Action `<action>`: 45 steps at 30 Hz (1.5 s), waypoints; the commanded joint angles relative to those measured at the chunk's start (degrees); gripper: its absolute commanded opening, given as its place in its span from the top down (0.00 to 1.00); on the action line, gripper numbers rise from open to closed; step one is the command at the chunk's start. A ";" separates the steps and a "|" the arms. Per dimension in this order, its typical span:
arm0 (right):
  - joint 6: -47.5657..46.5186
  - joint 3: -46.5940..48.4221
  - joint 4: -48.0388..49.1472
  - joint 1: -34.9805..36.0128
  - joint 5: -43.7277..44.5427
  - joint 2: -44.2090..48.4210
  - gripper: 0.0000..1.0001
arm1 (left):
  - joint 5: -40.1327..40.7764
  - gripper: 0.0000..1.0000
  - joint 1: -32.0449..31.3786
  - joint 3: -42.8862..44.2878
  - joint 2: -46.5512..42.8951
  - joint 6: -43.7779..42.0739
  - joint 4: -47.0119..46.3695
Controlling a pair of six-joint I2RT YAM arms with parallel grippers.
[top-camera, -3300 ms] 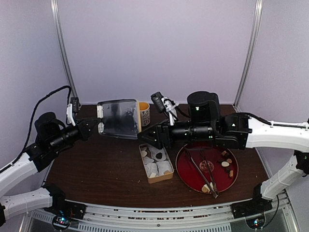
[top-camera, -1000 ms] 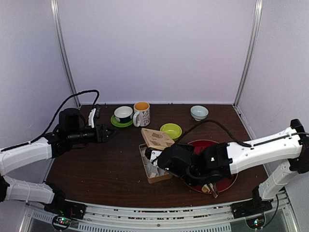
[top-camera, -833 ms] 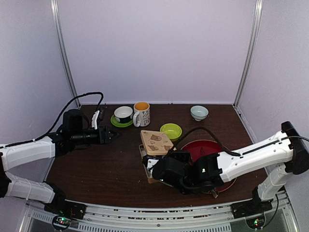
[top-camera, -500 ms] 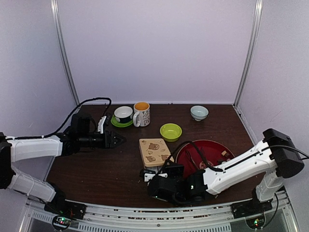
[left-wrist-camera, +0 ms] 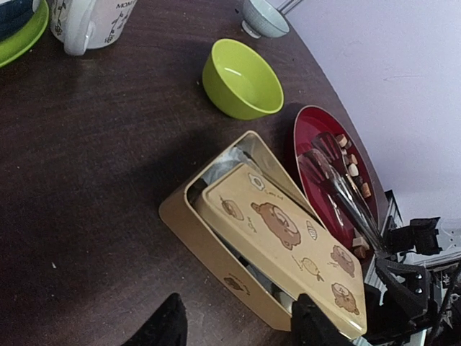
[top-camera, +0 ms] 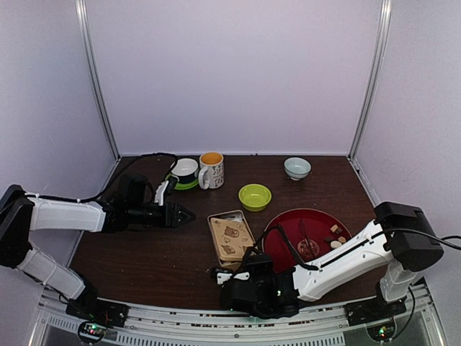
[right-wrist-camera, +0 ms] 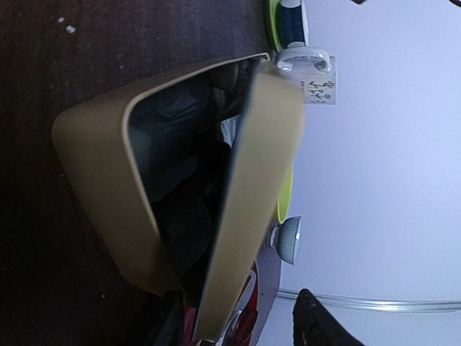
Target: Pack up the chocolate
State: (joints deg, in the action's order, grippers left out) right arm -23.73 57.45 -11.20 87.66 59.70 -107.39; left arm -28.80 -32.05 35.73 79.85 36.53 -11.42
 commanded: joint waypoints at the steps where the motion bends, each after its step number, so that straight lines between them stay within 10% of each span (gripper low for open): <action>1: 2.85 1.00 -3.86 0.38 -1.77 0.28 0.46 | 0.70 0.48 -0.68 2.30 1.91 -1.41 -2.99; 13: 9.58 3.22 -11.39 1.99 -9.87 9.93 0.07 | 2.03 0.46 -1.92 2.80 3.09 -0.96 -2.30; 45: 50.05 -4.74 -8.33 -16.49 -43.58 35.65 0.27 | 13.17 0.48 -17.05 7.83 10.66 20.97 3.63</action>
State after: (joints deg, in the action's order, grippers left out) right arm 22.37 52.90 -19.38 72.34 18.33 -71.18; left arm -15.64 -48.31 41.10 88.73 56.62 -5.98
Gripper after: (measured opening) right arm 0.732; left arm 0.522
